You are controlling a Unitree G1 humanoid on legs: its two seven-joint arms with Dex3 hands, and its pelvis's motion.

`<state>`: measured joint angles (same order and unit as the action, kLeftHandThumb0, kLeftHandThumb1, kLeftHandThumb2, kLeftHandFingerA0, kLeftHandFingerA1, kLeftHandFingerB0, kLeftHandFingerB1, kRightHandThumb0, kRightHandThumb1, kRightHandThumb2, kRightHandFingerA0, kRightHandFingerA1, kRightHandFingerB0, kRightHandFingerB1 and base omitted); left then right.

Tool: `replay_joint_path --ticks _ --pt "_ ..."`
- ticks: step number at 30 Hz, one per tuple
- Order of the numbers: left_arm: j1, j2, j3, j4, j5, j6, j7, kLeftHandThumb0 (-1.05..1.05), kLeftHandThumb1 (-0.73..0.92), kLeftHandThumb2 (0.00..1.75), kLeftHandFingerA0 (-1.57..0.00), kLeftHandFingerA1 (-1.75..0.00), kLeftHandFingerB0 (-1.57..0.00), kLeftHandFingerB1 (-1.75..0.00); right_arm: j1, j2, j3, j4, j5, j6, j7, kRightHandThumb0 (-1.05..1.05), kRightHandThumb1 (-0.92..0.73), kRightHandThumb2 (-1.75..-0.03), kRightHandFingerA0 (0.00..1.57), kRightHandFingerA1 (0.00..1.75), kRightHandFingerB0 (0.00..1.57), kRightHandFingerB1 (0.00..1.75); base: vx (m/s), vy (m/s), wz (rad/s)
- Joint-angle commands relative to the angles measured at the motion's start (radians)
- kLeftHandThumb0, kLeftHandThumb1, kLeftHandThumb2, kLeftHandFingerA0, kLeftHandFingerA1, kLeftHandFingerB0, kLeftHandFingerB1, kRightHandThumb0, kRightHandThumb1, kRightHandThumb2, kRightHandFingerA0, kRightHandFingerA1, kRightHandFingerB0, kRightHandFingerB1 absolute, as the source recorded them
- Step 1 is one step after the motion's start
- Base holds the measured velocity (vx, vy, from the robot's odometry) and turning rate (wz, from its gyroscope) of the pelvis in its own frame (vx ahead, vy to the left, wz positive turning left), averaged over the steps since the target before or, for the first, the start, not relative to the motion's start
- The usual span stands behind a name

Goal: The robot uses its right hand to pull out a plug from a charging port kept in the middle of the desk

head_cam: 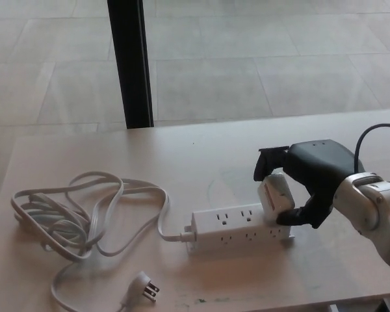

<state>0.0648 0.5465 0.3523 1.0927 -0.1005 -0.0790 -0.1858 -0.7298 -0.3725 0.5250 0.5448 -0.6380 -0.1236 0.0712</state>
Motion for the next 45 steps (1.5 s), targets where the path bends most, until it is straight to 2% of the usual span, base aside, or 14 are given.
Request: replay_joint_path --ticks 1,2,4,5,6,13,14,19,21,22,25,40,41,45 --pt "0.0 0.014 0.001 0.005 -0.004 -0.002 0.006 -0.82 0.92 0.82 -0.65 -0.51 -0.43 -0.42 0.036 0.012 0.004 0.039 -0.042 -0.044 -0.091 -0.26 -0.45 -1.01 0.95 1.75 0.7 1.74 0.0 0.0 0.0" --pt "0.006 0.014 -0.001 -0.003 -0.002 -0.009 0.006 -0.76 0.81 1.18 -0.61 -0.62 -0.4 -0.54 0.036 0.017 0.002 0.04 -0.041 -0.038 -0.091 -0.25 -0.46 -1.01 0.95 1.75 0.7 1.75 0.0 0.0 0.0" --pt "0.007 0.011 0.002 -0.008 -0.005 -0.006 0.007 -0.88 0.92 0.86 -0.64 -0.53 -0.42 -0.44 0.036 0.024 -0.004 0.033 -0.043 -0.023 -0.095 -0.23 -0.47 -0.97 0.94 1.75 0.69 1.71 0.0 0.0 0.0" --pt "0.005 0.012 -0.001 -0.009 -0.003 -0.002 0.007 -0.76 0.81 1.19 -0.61 -0.62 -0.39 -0.54 0.036 0.024 -0.01 0.022 -0.04 -0.01 -0.085 -0.21 -0.44 -1.0 0.93 1.75 0.73 1.61 0.0 0.0 0.0" --pt "0.005 0.011 0.0 -0.01 -0.005 -0.003 0.004 -0.85 0.92 0.84 -0.62 -0.52 -0.42 -0.44 0.031 0.023 -0.016 0.017 -0.036 -0.007 -0.078 -0.18 -0.4 -1.08 0.93 1.75 0.74 1.65 0.0 0.0 0.0" --pt "0.004 0.014 0.003 -0.018 -0.004 -0.006 0.01 -0.84 0.92 0.86 -0.67 -0.56 -0.42 -0.45 -0.04 0.004 -0.055 0.007 -0.019 0.011 0.003 -0.17 -0.44 -1.03 0.87 1.75 0.69 1.68 0.0 0.0 0.0" --pt "0.004 0.015 0.004 -0.011 -0.004 -0.013 0.011 -0.77 0.81 1.19 -0.63 -0.63 -0.41 -0.55 -0.053 0.003 -0.057 0.008 -0.024 0.024 0.014 -0.18 -0.45 -1.01 0.84 1.75 0.7 1.6 0.0 0.0 0.0" --pt "0.011 0.016 0.009 -0.026 -0.013 -0.011 -0.008 -0.76 0.82 1.2 -0.58 -0.62 -0.38 -0.54 -0.101 -0.008 -0.071 0.024 -0.032 0.004 0.0 -0.21 -0.45 -0.97 0.88 1.75 0.78 1.49 0.0 0.0 0.0" --pt "0.011 0.017 0.01 -0.032 -0.012 -0.004 -0.003 -0.85 0.92 0.86 -0.62 -0.53 -0.42 -0.44 -0.108 -0.007 -0.079 0.028 -0.024 -0.006 -0.003 -0.23 -0.43 -1.02 0.9 1.75 0.76 1.57 0.0 0.0 0.0" --pt "0.013 0.019 0.01 -0.035 -0.01 -0.006 -0.005 -0.78 0.84 1.2 -0.62 -0.63 -0.4 -0.54 -0.116 -0.006 -0.081 0.037 -0.025 -0.018 -0.012 -0.24 -0.43 -1.04 0.91 1.75 0.77 1.62 0.0 0.0 0.0" --pt "0.007 0.023 0.006 -0.012 -0.004 -0.026 -0.013 -0.8 0.84 1.21 -0.62 -0.62 -0.4 -0.54 -0.133 -0.002 -0.083 0.049 -0.03 -0.025 -0.007 -0.25 -0.43 -1.04 0.91 1.75 0.78 1.59 0.0 0.0 0.0" --pt "0.011 0.018 0.013 -0.037 -0.009 -0.003 -0.005 -0.78 0.82 1.2 -0.61 -0.62 -0.4 -0.55 -0.135 -0.052 -0.109 0.037 -0.03 -0.063 0.001 -0.24 -0.48 -0.92 0.91 1.75 0.77 1.57 0.0 0.0 0.0" --pt "0.01 0.018 0.01 -0.029 -0.004 -0.006 -0.002 -0.86 0.92 0.85 -0.65 -0.53 -0.42 -0.45 -0.131 -0.072 -0.114 0.035 -0.035 -0.056 0.014 -0.22 -0.45 -0.95 0.91 1.75 0.76 1.59 0.0 0.0 0.0" --pt "0.021 0.014 0.012 -0.046 -0.005 0.0 0.007 -0.89 0.92 0.89 -0.68 -0.57 -0.42 -0.45 -0.099 -0.157 -0.1 0.057 -0.072 -0.057 0.034 -0.26 -0.47 -0.95 0.88 1.75 0.78 1.41 0.0 0.0 0.0"
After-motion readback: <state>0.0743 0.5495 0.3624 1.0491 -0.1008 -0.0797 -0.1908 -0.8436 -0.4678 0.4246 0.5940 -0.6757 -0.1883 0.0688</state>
